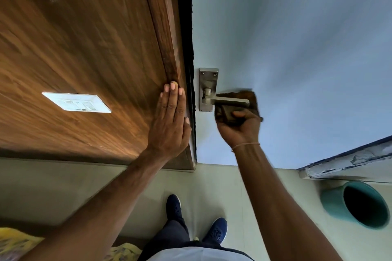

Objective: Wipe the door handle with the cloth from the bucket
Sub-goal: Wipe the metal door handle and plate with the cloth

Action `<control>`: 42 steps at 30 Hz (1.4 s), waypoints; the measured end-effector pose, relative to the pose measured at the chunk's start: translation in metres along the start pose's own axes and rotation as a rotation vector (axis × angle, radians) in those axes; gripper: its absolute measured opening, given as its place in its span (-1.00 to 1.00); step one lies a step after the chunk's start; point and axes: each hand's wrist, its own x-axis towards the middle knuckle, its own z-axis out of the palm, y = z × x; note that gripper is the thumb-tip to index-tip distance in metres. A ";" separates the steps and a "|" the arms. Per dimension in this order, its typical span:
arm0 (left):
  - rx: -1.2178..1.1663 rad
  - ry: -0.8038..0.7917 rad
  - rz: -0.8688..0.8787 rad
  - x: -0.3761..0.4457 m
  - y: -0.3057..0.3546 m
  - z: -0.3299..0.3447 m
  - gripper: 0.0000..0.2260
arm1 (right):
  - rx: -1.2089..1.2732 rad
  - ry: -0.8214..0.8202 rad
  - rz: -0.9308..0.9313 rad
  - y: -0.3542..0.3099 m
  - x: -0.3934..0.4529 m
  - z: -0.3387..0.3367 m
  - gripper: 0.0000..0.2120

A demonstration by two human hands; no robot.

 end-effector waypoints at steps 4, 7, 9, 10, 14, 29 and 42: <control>-0.011 0.008 -0.018 0.001 0.004 0.003 -0.36 | -0.007 0.009 -0.003 -0.006 0.002 -0.002 -0.39; -0.012 -0.006 -0.025 0.001 0.005 0.004 -0.36 | -0.083 0.009 0.052 0.029 0.004 0.006 -0.41; -0.013 -0.010 -0.021 0.001 0.003 0.003 -0.35 | -0.104 0.066 0.039 0.032 0.002 0.009 -0.39; -0.013 -0.010 -0.015 0.001 0.002 0.003 -0.35 | -0.089 0.073 0.018 0.023 0.000 0.008 -0.33; -0.009 -0.002 -0.005 0.001 0.003 0.002 -0.37 | -0.014 0.050 -0.030 -0.014 -0.002 0.000 -0.28; -0.026 -0.009 -0.010 0.002 0.005 0.000 -0.37 | -0.266 0.032 -0.087 -0.033 0.006 -0.001 -0.47; -0.013 -0.004 -0.012 0.001 0.004 0.001 -0.37 | -2.838 -0.018 -0.568 -0.030 -0.011 0.060 -0.55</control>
